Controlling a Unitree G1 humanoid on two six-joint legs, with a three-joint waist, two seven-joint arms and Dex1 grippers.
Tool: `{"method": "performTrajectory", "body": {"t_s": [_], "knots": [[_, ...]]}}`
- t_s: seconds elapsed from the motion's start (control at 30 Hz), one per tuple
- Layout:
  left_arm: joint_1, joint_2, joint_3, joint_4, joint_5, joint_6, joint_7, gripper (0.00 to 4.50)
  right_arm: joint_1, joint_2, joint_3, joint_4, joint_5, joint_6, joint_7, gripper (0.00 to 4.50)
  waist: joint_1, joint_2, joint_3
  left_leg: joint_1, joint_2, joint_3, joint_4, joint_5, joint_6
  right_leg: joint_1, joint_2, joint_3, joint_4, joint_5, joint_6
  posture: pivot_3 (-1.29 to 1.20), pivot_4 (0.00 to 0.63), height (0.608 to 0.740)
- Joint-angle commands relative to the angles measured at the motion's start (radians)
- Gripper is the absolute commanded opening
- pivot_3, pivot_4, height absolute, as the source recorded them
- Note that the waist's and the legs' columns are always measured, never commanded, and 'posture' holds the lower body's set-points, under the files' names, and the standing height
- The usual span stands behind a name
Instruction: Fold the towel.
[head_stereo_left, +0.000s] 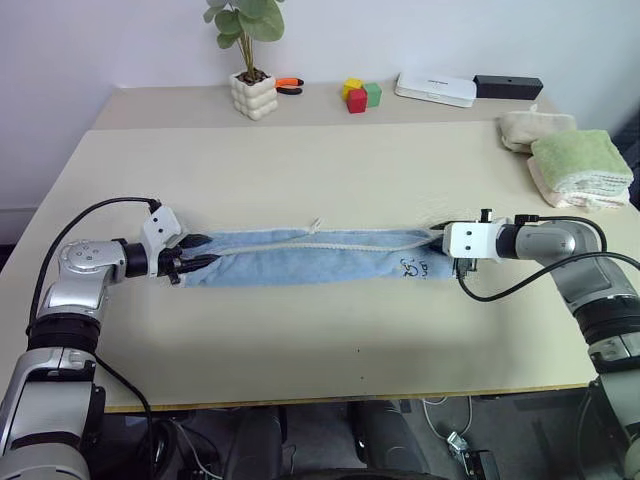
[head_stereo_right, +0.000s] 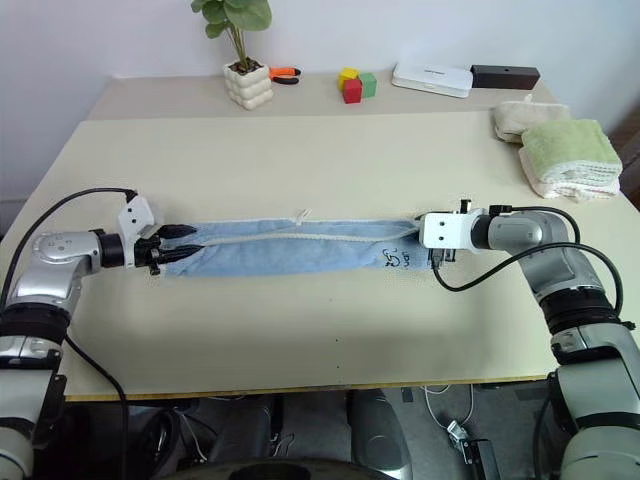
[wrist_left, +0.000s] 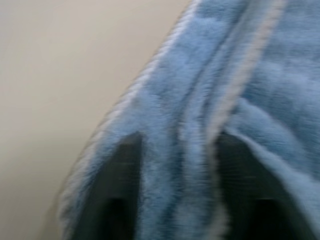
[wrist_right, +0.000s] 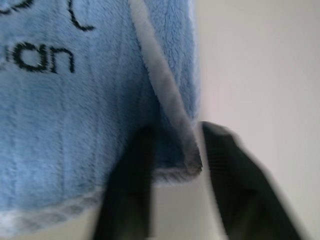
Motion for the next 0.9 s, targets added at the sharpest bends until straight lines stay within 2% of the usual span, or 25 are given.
{"method": "performTrajectory", "body": {"t_s": [0.03,0.33,0.57,0.8,0.9], "knots": [[-0.038,0.016,0.024,0.004,-0.018,0.096,-0.020,3.44,-0.039,0.014,-0.032,0.000,0.004,0.046,-0.040,3.30,0.000,0.000,0.000,0.000,0.000,0.000,0.000,0.000,0.000,0.000,0.000,0.000,0.000,0.000,0.000,0.00,0.150,0.740],[-0.096,0.006,0.075,0.064,-0.019,0.078,0.057,3.44,-0.052,0.069,-0.098,-0.050,0.095,0.178,-0.082,3.30,0.000,0.000,0.000,0.000,0.000,-0.001,0.000,0.000,0.000,0.000,0.000,0.000,0.000,0.000,0.000,0.00,0.150,0.740],[-0.120,0.005,0.060,0.106,0.001,0.030,0.066,3.44,-0.073,0.069,-0.081,-0.006,0.026,0.194,-0.175,3.30,0.000,0.000,0.000,0.000,0.000,-0.001,0.000,0.000,0.000,0.000,0.000,0.000,0.000,0.000,0.000,0.00,0.150,0.740],[-0.149,0.014,0.079,0.161,0.001,0.007,0.085,3.44,-0.065,0.094,-0.124,-0.059,0.094,0.229,-0.168,3.30,-0.002,0.000,0.000,0.000,0.000,-0.001,0.000,0.000,0.000,0.000,0.000,0.000,0.000,0.000,0.000,0.00,0.150,0.740],[-0.184,0.002,0.148,0.087,-0.091,0.150,0.113,2.61,-0.013,0.230,-0.249,-0.333,0.374,0.519,-0.166,2.47,-0.005,0.000,0.000,-0.001,0.000,-0.001,-0.001,0.000,0.000,-0.001,0.001,-0.001,0.000,0.000,0.000,0.00,0.150,0.740]]}}
